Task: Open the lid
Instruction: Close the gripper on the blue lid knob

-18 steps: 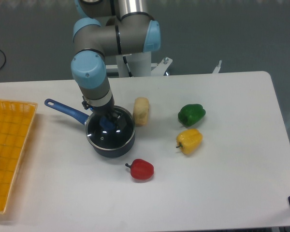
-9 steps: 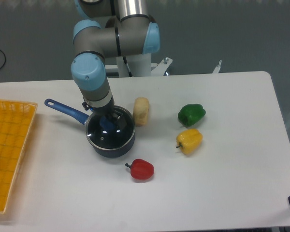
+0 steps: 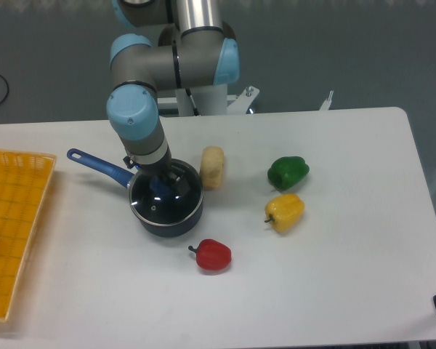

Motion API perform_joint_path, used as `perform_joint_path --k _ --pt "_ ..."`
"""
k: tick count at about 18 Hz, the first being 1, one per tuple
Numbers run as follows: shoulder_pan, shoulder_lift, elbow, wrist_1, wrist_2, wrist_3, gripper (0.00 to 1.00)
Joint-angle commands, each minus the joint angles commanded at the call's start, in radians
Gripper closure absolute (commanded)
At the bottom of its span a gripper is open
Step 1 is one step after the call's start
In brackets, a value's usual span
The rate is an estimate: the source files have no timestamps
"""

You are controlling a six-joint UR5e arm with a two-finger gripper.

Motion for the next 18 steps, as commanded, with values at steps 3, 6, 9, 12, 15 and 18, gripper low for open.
perform_joint_path --k 3,6,9,12,15,18 --pt "-0.002 -0.002 0.0 0.0 0.003 0.0 0.14" --pt "-0.003 -0.003 0.002 0.0 0.012 0.0 0.15" --pt "-0.003 -0.003 0.002 -0.002 0.014 0.002 0.15" --pt "-0.003 -0.005 0.005 -0.002 0.014 0.003 0.17" --pt "-0.002 -0.003 0.011 -0.002 0.014 0.006 0.19" --pt "0.002 -0.003 0.015 -0.003 0.014 0.008 0.2"
